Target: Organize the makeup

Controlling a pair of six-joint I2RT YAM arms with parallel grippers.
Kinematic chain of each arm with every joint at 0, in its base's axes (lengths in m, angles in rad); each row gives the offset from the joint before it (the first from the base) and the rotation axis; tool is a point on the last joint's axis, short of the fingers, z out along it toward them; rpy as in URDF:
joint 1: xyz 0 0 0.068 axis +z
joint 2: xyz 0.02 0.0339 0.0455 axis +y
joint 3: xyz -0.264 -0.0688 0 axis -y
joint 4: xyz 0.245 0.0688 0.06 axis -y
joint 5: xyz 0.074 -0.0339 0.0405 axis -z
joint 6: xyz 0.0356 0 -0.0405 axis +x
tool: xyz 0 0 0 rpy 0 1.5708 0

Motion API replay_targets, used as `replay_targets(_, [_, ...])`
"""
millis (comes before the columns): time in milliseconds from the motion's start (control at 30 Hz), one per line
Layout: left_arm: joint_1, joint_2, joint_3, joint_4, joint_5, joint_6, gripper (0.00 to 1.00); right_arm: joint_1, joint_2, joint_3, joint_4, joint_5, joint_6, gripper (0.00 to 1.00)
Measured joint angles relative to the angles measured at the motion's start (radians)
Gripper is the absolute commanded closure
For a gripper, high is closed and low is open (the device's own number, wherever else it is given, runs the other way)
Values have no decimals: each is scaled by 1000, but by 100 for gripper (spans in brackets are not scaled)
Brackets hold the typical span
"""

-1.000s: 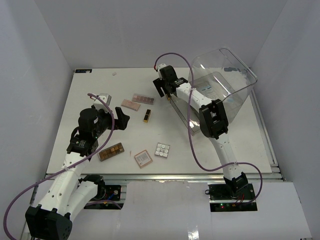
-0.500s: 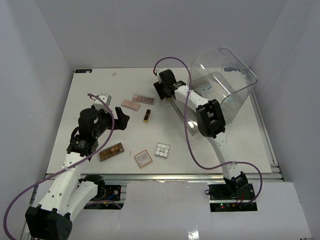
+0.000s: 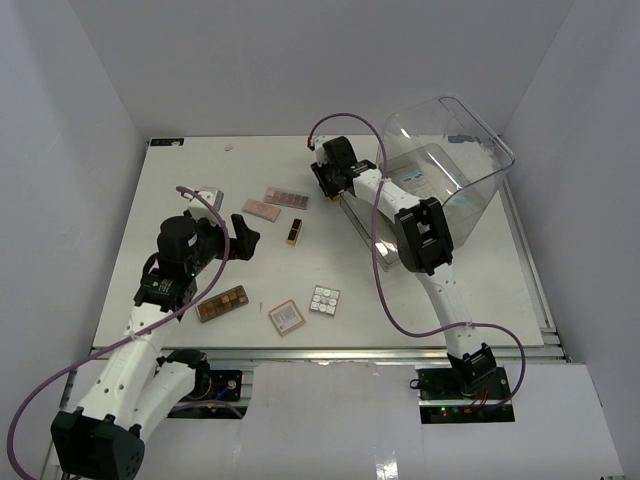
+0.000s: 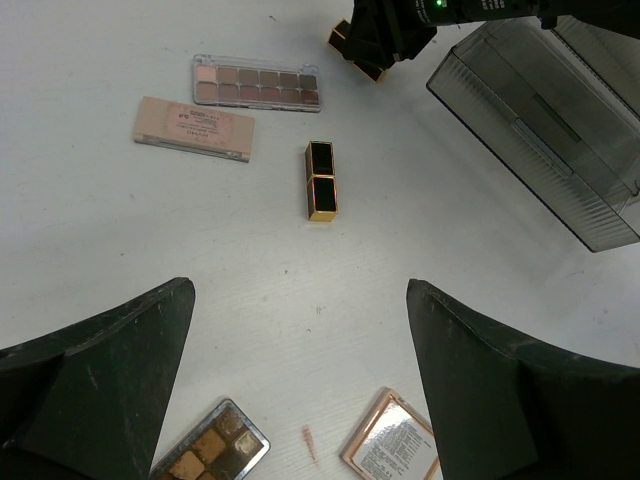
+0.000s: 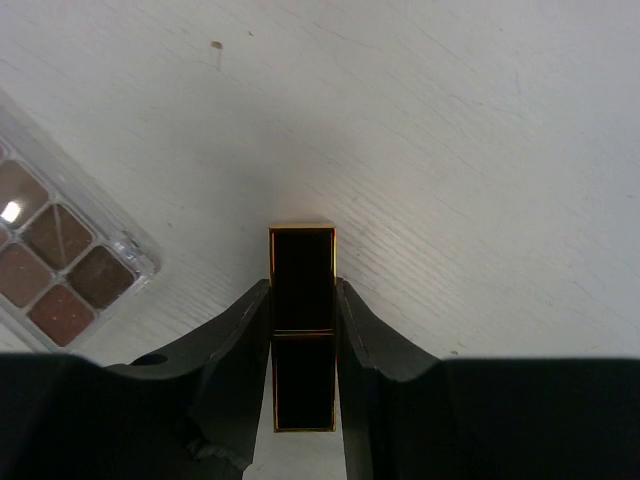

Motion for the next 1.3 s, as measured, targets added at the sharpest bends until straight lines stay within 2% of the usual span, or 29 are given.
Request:
replay_targets(200, [0, 23, 0, 0, 7, 0, 2, 9, -4, 0, 46, -152, -18, 75])
replay_targets(433, [4, 34, 0, 1, 7, -1, 2, 20, -68, -1, 42, -315, -17, 78])
replay_targets(567, [9, 55, -1, 1, 9, -8, 2, 26, -218, -80, 36, -399, -18, 78])
replay_targets(733, [13, 104, -1, -1, 22, -20, 2, 28, -532, -283, 26, -437, -36, 77])
replay_targets(800, [13, 118, -1, -1, 37, -25, 2, 30, -661, -403, 79, -396, -69, 77])
replay_targets(900, [13, 128, -1, 0, 67, -28, 2, 31, -875, -637, 37, -308, -122, 75])
replay_targets(967, [13, 137, -1, 1, 88, -32, 2, 30, -955, -742, 24, -238, -158, 75])
replay_targets(1300, [13, 221, -1, 2, 182, -49, 4, 9, -1013, -1023, -3, 43, -260, 72])
